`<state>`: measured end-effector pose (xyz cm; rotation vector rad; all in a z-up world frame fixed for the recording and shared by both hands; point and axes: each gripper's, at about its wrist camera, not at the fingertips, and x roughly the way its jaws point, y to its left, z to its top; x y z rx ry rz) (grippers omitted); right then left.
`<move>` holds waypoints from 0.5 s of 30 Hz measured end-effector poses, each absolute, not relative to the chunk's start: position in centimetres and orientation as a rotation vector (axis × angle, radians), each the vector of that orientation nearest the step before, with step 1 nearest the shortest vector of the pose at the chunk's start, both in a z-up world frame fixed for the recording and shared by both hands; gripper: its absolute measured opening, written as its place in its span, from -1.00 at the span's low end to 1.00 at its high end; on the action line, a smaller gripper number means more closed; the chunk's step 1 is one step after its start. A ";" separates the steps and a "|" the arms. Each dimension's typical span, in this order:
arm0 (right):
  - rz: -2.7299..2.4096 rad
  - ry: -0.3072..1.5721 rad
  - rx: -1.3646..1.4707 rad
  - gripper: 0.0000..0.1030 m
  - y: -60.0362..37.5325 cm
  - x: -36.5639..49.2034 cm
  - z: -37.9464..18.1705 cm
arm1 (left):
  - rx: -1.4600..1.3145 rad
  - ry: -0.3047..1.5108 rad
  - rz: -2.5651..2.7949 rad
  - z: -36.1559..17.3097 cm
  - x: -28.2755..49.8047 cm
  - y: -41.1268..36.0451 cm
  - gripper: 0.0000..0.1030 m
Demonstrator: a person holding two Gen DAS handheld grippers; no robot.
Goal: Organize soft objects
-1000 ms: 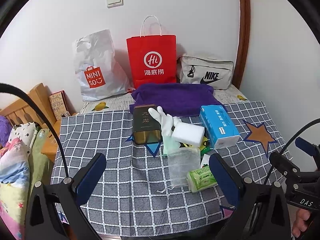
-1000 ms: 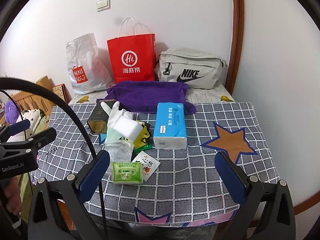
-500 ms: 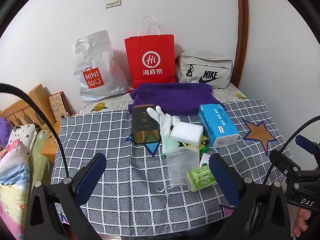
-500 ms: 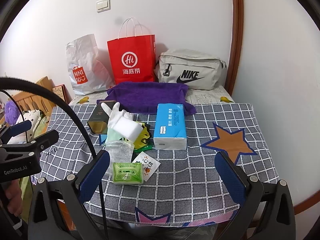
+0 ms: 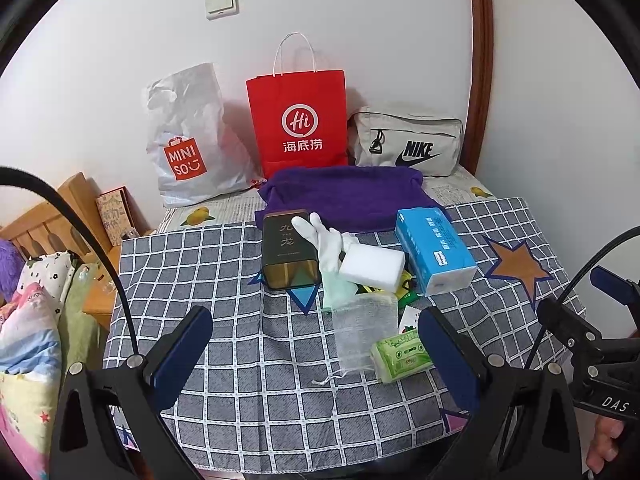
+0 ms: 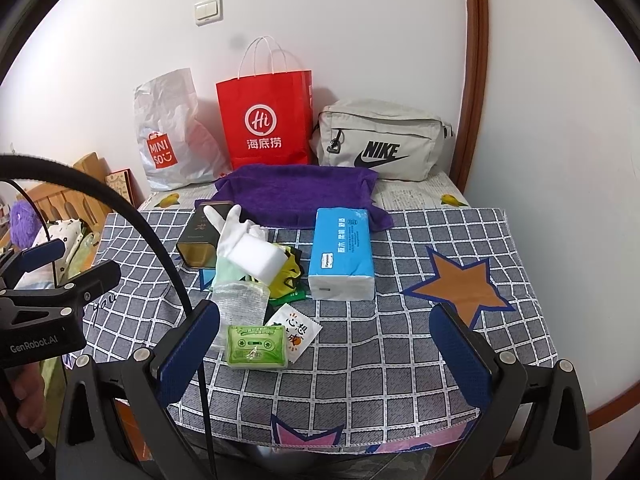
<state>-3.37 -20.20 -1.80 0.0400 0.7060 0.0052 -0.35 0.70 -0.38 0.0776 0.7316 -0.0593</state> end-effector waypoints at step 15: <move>0.006 0.700 0.036 1.00 -19.9 -3.6 -1.8 | 0.078 0.723 -0.076 -0.3 -0.4 0.5 1.00</move>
